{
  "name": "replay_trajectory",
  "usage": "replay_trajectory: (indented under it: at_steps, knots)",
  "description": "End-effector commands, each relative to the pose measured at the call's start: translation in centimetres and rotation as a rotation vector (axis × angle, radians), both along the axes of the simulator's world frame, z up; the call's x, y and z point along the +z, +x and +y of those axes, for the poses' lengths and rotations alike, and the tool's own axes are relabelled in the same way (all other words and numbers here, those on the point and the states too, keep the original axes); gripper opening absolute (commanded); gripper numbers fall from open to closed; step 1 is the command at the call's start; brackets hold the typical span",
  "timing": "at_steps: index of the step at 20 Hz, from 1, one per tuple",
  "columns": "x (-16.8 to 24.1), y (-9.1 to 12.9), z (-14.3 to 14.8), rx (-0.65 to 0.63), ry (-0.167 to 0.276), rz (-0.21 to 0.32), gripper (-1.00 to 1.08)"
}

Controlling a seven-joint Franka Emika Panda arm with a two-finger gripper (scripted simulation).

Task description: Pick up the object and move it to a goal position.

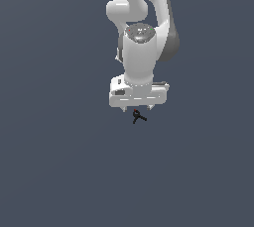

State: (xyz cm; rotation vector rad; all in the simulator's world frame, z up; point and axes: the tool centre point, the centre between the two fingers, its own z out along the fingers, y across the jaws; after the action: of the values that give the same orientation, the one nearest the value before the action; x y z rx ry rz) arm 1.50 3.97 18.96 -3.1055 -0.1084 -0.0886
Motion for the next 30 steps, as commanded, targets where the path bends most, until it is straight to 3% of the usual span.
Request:
replay_trajectory:
  at_steps: [1,10,16,23,30]
  knots:
    - [0.0,0.0,0.0,0.000,0.000,0.000,1.00]
    - [-0.9,-0.3,-3.3,-0.087,0.004,0.012,1.00]
    - [-1.3,-0.5,-3.0,-0.073,0.001,0.013,1.00]
    - [-4.4,-2.0,-1.9,0.009,-0.015,0.023,1.00]
    - [-9.5,-5.1,0.2,0.155,-0.035,0.040,1.00]
